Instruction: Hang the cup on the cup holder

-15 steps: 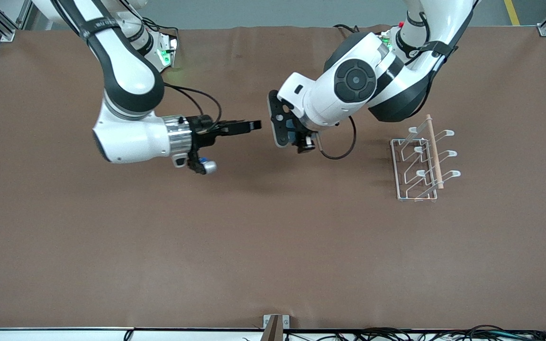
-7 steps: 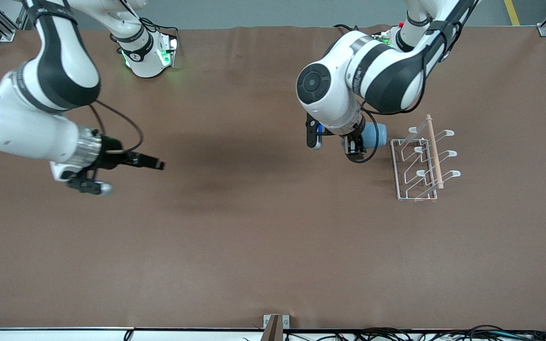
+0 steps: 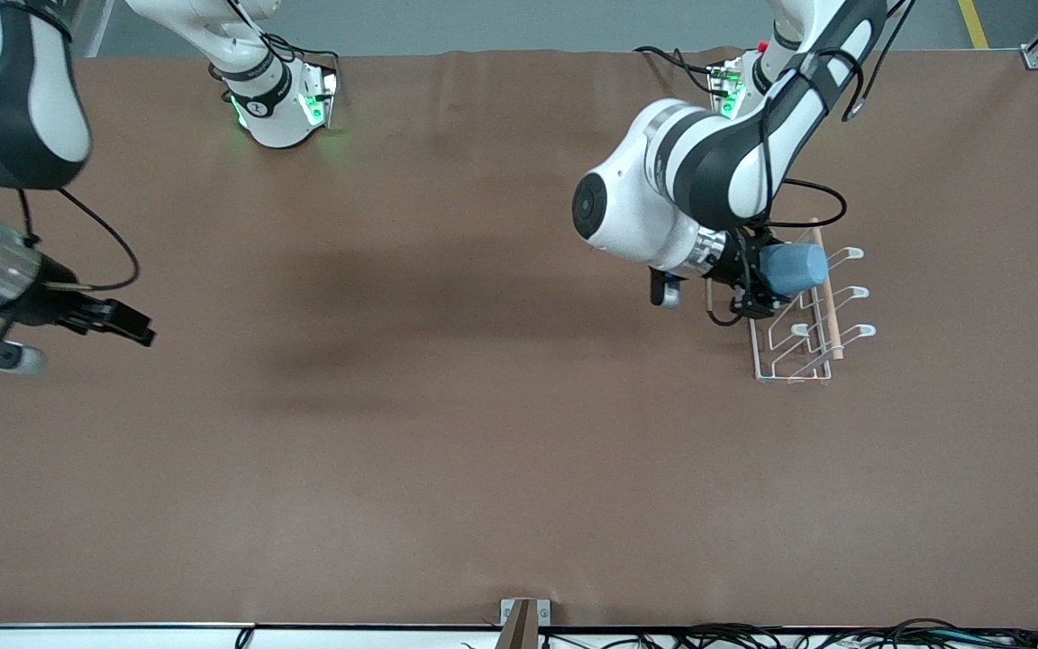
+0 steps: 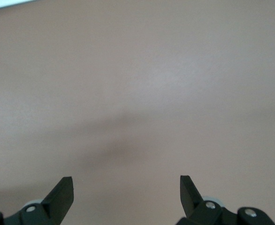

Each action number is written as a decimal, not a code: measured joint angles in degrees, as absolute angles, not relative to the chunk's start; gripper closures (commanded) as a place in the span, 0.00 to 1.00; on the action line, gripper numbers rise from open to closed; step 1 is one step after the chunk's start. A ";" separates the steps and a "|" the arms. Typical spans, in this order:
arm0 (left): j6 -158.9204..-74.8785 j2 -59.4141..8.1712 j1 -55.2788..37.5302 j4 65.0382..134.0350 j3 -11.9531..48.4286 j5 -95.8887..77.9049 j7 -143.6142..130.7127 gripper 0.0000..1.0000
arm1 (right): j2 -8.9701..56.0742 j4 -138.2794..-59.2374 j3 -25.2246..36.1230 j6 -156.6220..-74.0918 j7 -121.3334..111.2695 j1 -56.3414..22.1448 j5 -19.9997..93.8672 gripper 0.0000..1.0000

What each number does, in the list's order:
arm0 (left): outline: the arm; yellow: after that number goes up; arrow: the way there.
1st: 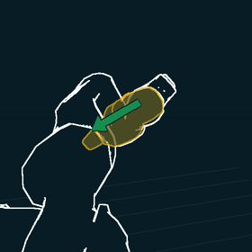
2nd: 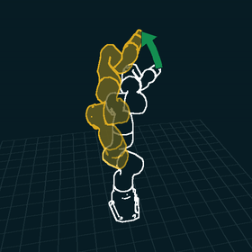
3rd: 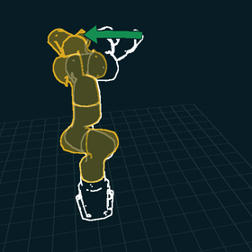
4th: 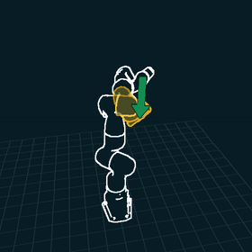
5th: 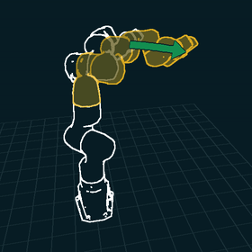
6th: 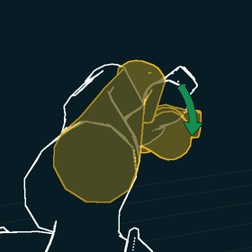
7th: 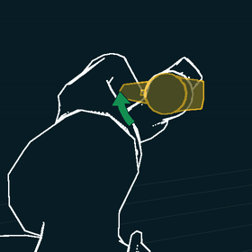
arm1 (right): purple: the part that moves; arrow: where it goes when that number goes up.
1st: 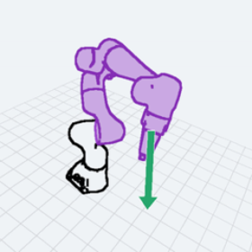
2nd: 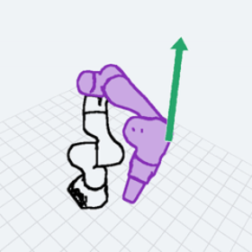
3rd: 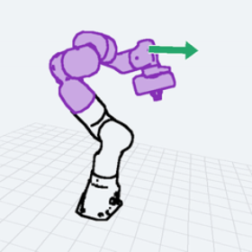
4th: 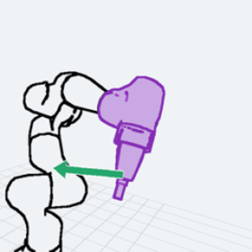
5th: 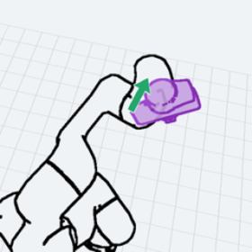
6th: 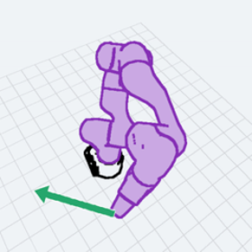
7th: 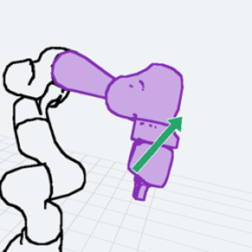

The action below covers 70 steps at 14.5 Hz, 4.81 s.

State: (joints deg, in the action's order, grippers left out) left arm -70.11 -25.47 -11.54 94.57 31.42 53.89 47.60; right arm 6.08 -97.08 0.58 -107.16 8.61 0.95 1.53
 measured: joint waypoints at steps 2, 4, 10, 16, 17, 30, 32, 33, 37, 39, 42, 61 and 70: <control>-70.10 -25.83 -9.27 97.18 31.32 58.50 47.25 1.00 | 3.47 -96.40 2.04 -104.38 6.63 1.00 1.27 0.00; -70.13 -26.83 -7.90 98.52 31.25 62.50 47.24 1.00 | 1.40 -93.72 3.15 -99.89 5.39 0.99 1.05 0.00; -69.35 -36.17 -8.04 101.86 30.60 72.13 37.80 1.00 | 0.42 -86.53 4.27 -92.36 3.36 0.75 1.04 0.00; -66.28 -41.95 -8.52 101.90 30.47 75.59 32.82 0.50 | 0.91 -86.52 4.10 -91.95 3.17 -0.05 1.04 0.00; -66.00 -42.45 -8.63 101.89 30.46 75.59 32.29 0.16 | 0.91 -86.48 4.10 -91.29 3.11 -0.05 1.04 0.00; -66.81 -37.29 -7.76 87.70 27.90 60.31 13.77 0.00 | 0.92 -83.88 4.18 -86.32 3.04 0.50 0.73 0.00; -72.60 -31.23 -7.71 87.11 24.34 51.84 8.82 0.00 | 0.93 -83.86 4.15 -86.29 3.04 0.50 0.73 0.00; -75.48 -27.99 -7.65 87.07 22.36 47.53 6.68 0.00 | 0.94 -83.86 4.13 -86.28 3.04 0.50 0.73 0.00; -83.55 -17.14 -6.71 87.16 15.61 31.99 2.40 0.00 | 0.95 -83.86 4.09 -86.25 3.04 0.50 0.72 0.00; -86.54 -13.35 -5.61 87.24 12.98 25.12 0.96 0.00 | 0.95 -83.85 4.09 -86.24 3.04 0.50 0.72 0.00; -90.75 -7.82 -3.08 88.01 9.47 15.61 -0.32 0.00 | 0.96 -83.84 4.09 -86.23 3.04 0.51 0.72 0.00; -92.66 3.82 -0.99 89.16 2.09 0.06 -5.43 0.00 | 0.98 -83.82 4.09 -86.20 3.04 0.51 0.72 0.00; -87.57 2.40 -1.09 87.78 2.09 0.05 -5.43 0.00 | 0.98 -83.82 4.09 -86.20 3.04 0.51 0.72 0.00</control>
